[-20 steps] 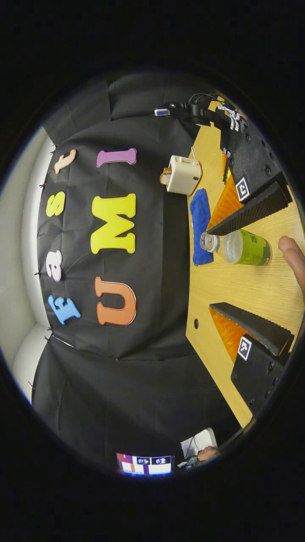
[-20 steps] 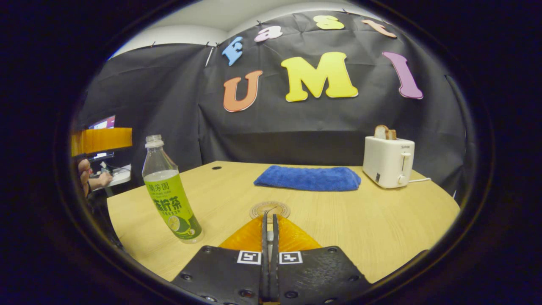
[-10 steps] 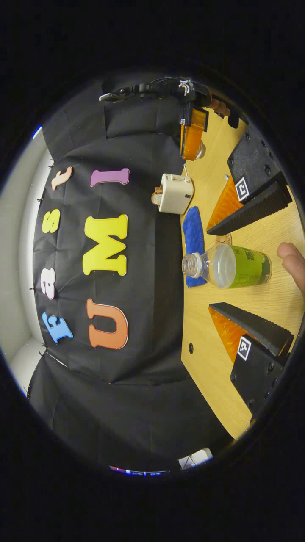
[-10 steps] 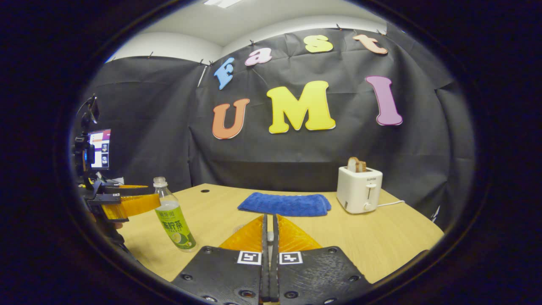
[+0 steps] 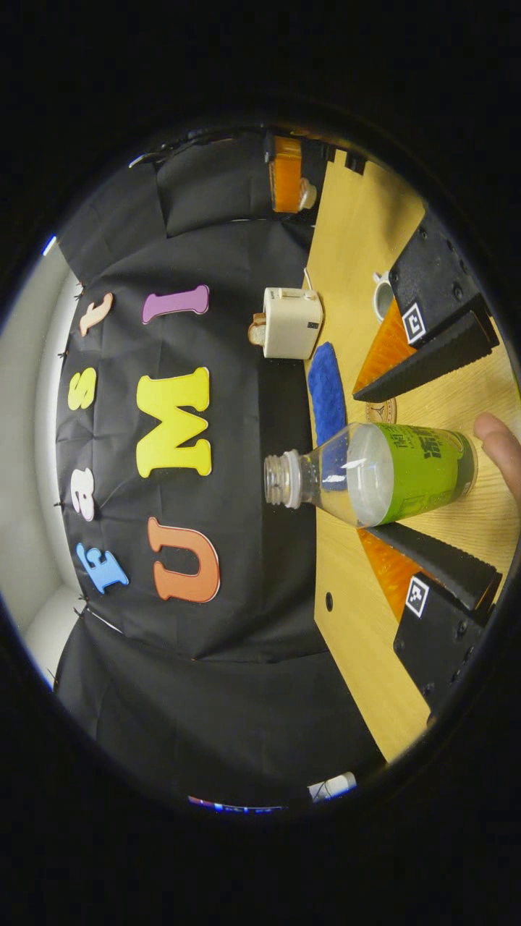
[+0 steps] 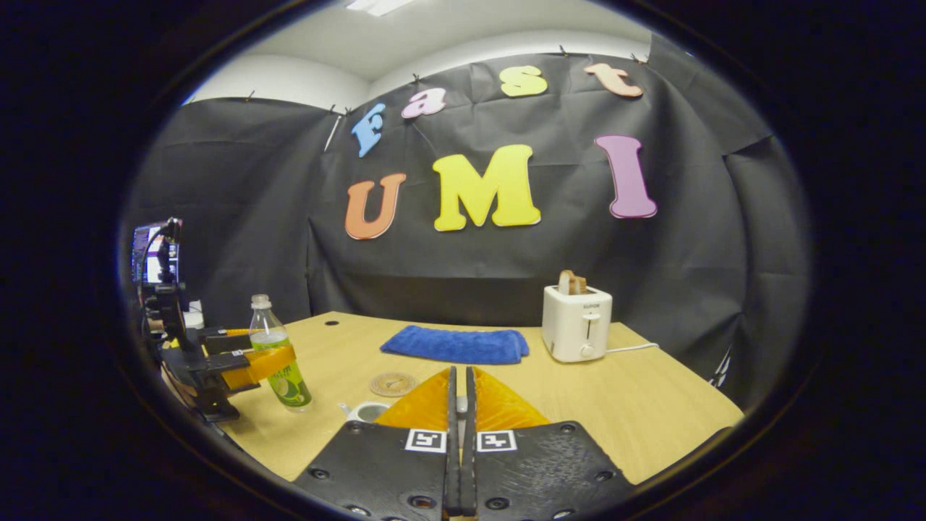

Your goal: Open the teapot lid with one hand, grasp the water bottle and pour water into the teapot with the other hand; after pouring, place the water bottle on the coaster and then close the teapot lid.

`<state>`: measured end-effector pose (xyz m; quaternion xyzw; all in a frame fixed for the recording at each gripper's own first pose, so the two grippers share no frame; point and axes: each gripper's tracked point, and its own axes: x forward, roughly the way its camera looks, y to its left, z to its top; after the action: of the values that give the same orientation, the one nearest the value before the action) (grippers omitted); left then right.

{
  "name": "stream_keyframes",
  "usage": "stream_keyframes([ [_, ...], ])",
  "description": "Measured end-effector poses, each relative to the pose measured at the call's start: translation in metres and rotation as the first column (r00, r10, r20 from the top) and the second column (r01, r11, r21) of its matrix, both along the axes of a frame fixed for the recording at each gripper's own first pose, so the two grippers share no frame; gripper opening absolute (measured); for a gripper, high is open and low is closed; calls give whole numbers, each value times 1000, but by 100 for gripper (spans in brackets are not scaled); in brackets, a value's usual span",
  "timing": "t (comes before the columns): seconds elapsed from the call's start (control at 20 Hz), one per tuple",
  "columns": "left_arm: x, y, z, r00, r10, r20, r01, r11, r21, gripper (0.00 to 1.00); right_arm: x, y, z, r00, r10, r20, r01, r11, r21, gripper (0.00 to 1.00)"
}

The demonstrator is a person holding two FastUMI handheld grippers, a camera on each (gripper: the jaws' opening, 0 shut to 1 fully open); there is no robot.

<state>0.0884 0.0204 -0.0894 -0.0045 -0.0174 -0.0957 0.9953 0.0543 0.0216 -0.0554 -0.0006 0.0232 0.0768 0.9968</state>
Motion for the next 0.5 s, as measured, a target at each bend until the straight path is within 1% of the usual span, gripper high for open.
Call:
stream_keyframes([
  [0.15,6,-1,-6,1000,28,6,-28,1000,11,100,-1,-8,2,1000,-15,-1,15,1000,8,1],
  [0.2,7,0,-9,999,41,5,-41,999,18,99,-1,-9,2,1000,-19,1,19,1000,10,1],
  [0.25,9,0,-9,999,52,12,-53,998,30,97,-1,-10,2,1000,-20,0,20,1000,12,3],
  [0.3,10,1,-8,998,55,22,-56,998,40,92,-1,-10,1,1000,-20,-1,20,1000,12,1],
  [0.35,8,2,-8,998,56,23,-57,998,38,88,-1,-10,0,1000,-20,-4,20,1000,9,1],
  [0.4,9,0,-7,998,52,26,-53,998,34,82,-1,-10,-1,1000,-20,-7,20,1000,9,1],
  [0.5,11,2,-8,998,64,20,-64,998,19,80,0,-9,-4,1000,-16,-16,16,1000,8,1],
])
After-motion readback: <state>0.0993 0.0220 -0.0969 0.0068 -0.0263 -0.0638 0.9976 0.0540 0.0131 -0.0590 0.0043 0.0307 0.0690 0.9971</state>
